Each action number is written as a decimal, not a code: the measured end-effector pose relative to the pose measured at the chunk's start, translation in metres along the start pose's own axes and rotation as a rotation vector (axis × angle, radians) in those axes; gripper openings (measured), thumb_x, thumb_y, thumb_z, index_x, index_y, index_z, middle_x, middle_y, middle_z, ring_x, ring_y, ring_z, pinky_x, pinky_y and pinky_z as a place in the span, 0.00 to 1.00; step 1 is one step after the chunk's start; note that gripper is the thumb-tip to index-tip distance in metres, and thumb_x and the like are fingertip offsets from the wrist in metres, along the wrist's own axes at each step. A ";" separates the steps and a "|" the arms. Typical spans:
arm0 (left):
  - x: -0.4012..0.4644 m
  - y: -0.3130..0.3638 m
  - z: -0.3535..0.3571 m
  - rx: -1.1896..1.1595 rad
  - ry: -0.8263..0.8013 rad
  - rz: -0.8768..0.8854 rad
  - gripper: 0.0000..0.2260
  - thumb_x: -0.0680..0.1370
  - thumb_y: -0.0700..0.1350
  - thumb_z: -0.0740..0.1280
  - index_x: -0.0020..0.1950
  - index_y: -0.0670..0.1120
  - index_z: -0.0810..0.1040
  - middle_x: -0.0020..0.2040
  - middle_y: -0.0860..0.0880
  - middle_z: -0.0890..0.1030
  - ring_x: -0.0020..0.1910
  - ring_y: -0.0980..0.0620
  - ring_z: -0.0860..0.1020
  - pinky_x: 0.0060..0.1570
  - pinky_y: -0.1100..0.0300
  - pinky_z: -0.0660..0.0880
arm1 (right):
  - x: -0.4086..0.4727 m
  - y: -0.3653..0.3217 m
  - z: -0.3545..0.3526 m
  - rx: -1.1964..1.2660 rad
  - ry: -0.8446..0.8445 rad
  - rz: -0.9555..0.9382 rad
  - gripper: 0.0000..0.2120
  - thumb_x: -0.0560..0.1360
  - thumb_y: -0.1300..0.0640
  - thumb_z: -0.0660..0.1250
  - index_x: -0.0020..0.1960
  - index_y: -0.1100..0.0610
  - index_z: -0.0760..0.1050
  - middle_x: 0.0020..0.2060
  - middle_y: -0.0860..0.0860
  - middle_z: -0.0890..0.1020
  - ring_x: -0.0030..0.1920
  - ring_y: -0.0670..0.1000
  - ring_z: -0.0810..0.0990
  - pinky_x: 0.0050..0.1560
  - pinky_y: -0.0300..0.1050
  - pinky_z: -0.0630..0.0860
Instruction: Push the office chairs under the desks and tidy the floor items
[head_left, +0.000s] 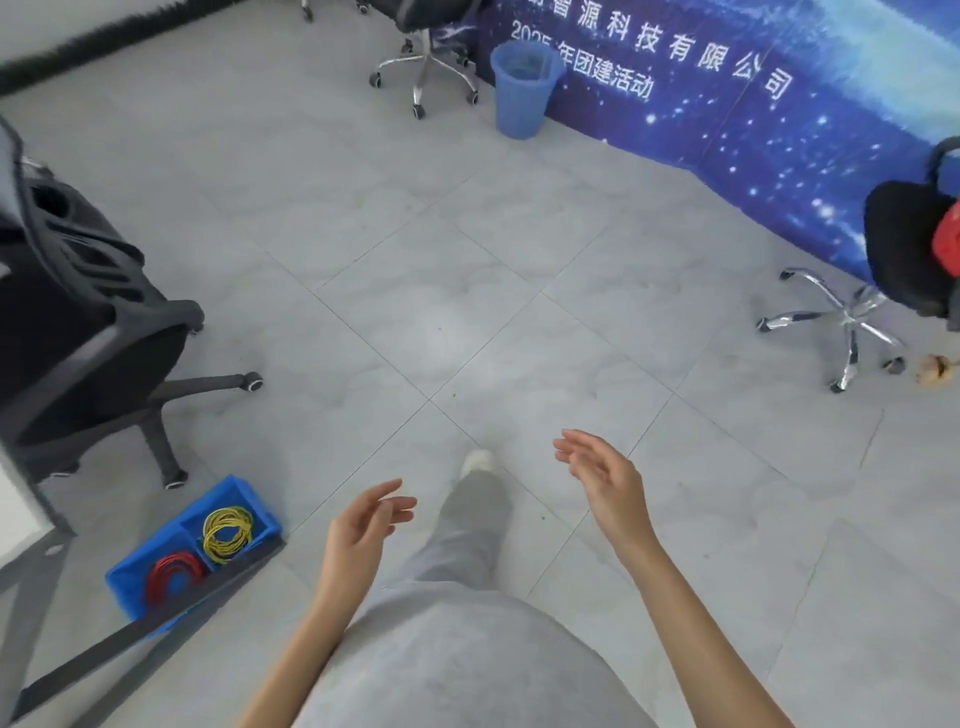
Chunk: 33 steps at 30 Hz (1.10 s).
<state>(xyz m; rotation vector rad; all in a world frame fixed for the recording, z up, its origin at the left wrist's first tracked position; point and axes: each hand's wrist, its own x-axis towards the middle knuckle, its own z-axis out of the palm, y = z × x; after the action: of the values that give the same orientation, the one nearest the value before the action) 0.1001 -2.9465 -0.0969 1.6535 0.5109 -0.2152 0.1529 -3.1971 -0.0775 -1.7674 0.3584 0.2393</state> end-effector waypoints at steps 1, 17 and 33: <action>0.023 0.009 0.011 -0.012 0.007 -0.005 0.12 0.79 0.35 0.56 0.54 0.47 0.77 0.40 0.54 0.85 0.39 0.60 0.81 0.47 0.59 0.75 | 0.021 -0.001 -0.002 -0.004 -0.006 0.020 0.11 0.77 0.63 0.60 0.54 0.51 0.76 0.50 0.45 0.82 0.50 0.40 0.81 0.53 0.36 0.75; 0.385 0.243 0.109 0.018 0.033 0.165 0.13 0.80 0.38 0.57 0.56 0.52 0.75 0.47 0.52 0.83 0.46 0.58 0.81 0.49 0.67 0.75 | 0.364 -0.111 -0.016 -0.101 -0.137 0.133 0.13 0.75 0.64 0.63 0.47 0.48 0.79 0.49 0.48 0.83 0.53 0.49 0.81 0.60 0.50 0.74; 0.518 0.262 0.062 -0.317 0.921 -0.228 0.13 0.79 0.37 0.58 0.52 0.54 0.76 0.44 0.60 0.84 0.42 0.58 0.82 0.44 0.69 0.75 | 0.705 -0.343 0.252 -0.373 -0.995 -0.214 0.14 0.76 0.68 0.60 0.51 0.51 0.76 0.47 0.47 0.83 0.47 0.43 0.82 0.52 0.37 0.75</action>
<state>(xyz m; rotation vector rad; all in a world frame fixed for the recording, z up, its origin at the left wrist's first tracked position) 0.6833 -2.9196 -0.0932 1.3084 1.3509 0.4734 0.9419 -2.9625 -0.0690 -1.7918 -0.6216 1.0203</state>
